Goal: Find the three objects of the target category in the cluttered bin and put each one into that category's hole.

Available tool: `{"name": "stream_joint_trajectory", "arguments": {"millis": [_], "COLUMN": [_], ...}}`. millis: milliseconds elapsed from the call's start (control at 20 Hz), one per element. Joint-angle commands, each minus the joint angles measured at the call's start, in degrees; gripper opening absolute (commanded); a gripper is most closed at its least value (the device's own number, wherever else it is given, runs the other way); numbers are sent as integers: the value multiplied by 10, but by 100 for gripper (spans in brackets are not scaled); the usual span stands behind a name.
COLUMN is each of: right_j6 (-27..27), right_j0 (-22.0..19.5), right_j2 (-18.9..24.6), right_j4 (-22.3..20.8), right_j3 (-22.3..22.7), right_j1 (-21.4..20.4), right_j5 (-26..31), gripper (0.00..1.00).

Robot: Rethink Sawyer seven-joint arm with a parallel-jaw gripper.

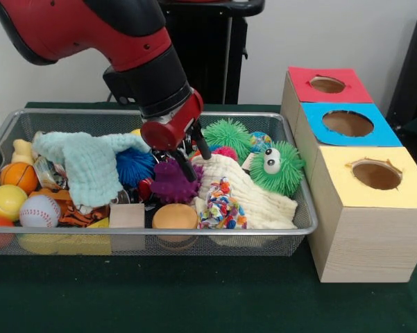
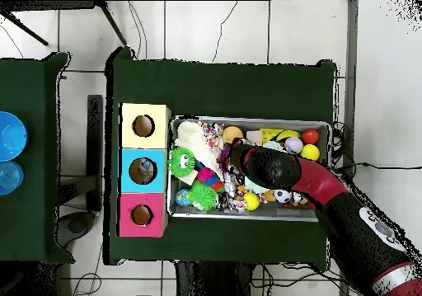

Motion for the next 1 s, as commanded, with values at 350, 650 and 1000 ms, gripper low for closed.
{"name": "stream_joint_trajectory", "arguments": {"millis": [350, 650, 1000], "right_j6": [164, 157, 147], "right_j0": [21, -1, -32], "right_j2": [-68, -43, -15], "right_j4": [26, 38, 35], "right_j3": [20, 35, 54], "right_j1": [29, 42, 67], "right_j5": [-15, -32, -72], "gripper": [100, 100, 100]}}
